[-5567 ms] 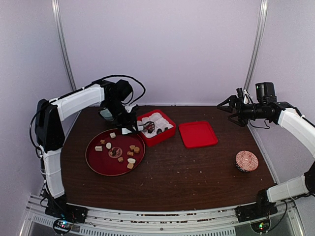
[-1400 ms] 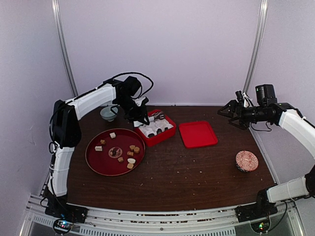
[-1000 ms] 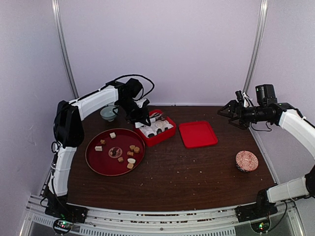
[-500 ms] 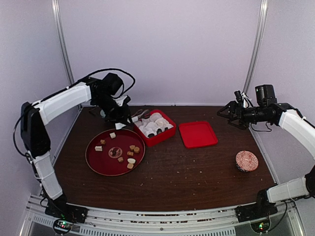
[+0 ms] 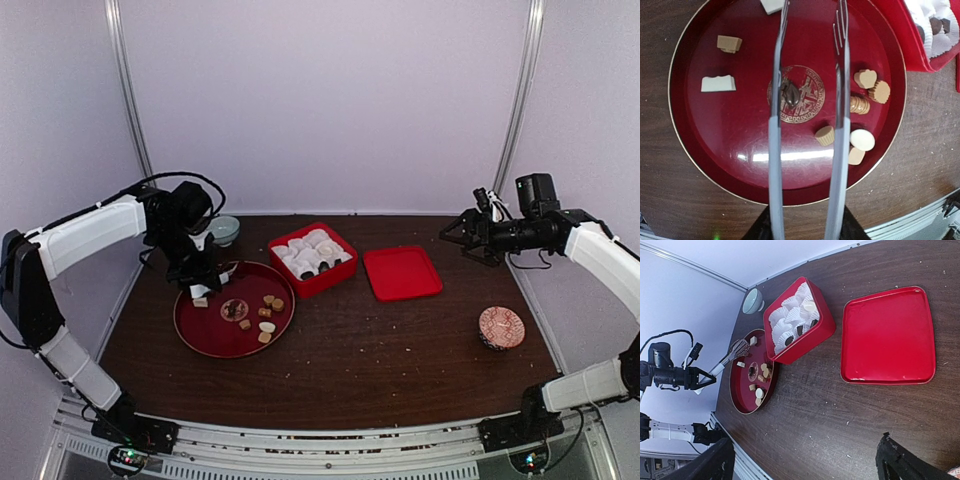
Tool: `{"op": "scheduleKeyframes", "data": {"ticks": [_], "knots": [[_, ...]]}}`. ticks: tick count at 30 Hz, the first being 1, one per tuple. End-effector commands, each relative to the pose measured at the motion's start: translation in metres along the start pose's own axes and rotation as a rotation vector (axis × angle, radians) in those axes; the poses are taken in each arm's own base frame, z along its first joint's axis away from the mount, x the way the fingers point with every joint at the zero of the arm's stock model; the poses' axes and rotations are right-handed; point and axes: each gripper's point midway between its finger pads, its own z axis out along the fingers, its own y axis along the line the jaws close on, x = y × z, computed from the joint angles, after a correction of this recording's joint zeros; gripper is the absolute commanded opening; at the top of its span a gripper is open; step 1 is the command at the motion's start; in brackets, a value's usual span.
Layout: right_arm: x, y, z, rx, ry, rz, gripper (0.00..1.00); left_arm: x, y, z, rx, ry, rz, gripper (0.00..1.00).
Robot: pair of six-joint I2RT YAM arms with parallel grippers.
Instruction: Pack the chocolate
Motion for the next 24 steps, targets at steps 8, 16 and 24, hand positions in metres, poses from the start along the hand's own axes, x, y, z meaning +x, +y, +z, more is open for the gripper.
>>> {"op": "scheduleKeyframes", "data": {"ticks": [8,16,24], "knots": [[-0.01,0.014,-0.01,-0.003,-0.048,-0.051,1.0,-0.04,0.01,0.006,-0.123,-0.072,-0.138,0.41],[-0.003,0.013,-0.014,0.013,-0.035,-0.076,1.0,-0.057,0.014,0.019,-0.159,-0.083,-0.178,0.43],[-0.006,0.013,-0.013,0.016,-0.038,-0.079,1.0,-0.065,0.003,0.038,-0.12,-0.051,-0.181,0.43]]}}
